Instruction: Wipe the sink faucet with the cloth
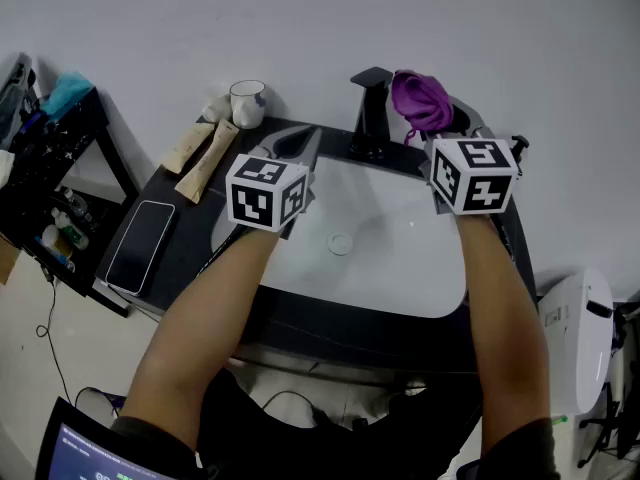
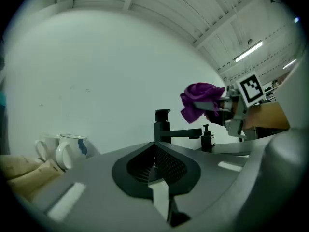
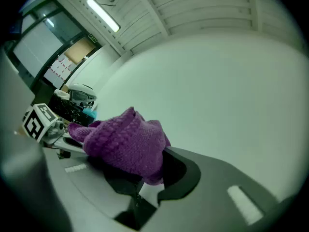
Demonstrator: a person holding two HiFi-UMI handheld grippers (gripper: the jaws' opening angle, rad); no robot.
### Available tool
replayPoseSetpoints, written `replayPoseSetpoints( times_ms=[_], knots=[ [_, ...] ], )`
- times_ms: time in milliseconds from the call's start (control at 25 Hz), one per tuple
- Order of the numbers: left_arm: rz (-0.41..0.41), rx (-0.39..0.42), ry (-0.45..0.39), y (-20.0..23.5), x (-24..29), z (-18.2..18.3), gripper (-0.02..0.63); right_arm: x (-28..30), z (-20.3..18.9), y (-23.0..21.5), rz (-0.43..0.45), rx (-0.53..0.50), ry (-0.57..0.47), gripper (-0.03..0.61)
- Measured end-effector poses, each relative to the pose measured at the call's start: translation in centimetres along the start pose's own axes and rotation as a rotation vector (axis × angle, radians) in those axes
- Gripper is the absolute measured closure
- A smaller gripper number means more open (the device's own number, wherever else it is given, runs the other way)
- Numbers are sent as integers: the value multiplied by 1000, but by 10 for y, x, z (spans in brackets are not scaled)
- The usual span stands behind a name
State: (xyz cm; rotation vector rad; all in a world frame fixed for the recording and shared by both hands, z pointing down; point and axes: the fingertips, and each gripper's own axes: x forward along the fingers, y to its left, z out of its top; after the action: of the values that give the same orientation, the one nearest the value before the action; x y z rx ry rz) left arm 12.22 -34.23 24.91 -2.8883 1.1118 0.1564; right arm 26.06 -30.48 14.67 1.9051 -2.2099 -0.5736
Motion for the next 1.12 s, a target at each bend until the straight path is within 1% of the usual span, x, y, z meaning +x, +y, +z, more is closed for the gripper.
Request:
replayPoseSetpoints(
  times_ms=[200,280,360,520,640,800,920,1000,1120],
  knots=[
    [-33,-24,1,-6,5,-4,597,59,24,-7,70,-142,105,522],
    [-42,-34,-5,-7,8,-4,597,82,25,-7,92,-187,154,522],
    [-49,-45,-13,-7,12,-4,597,103,18,-8,116,-207,207,522],
    [-61,-80,-49,-6,17,1,597,129,-7,-7,178,-198,328,522],
    [-63,-110,-76,-3,20,4,598,132,-23,2,234,-171,386,523],
    [-60,-124,-77,1,23,2,598,131,-27,4,274,-70,416,526],
    [-60,-119,-69,1,23,1,598,128,-28,5,290,-32,431,526],
    [-63,-113,-66,-1,23,0,598,126,-27,6,293,-38,425,526],
    [-67,-103,-65,-4,23,1,598,122,-21,14,320,-109,398,526]
  ],
)
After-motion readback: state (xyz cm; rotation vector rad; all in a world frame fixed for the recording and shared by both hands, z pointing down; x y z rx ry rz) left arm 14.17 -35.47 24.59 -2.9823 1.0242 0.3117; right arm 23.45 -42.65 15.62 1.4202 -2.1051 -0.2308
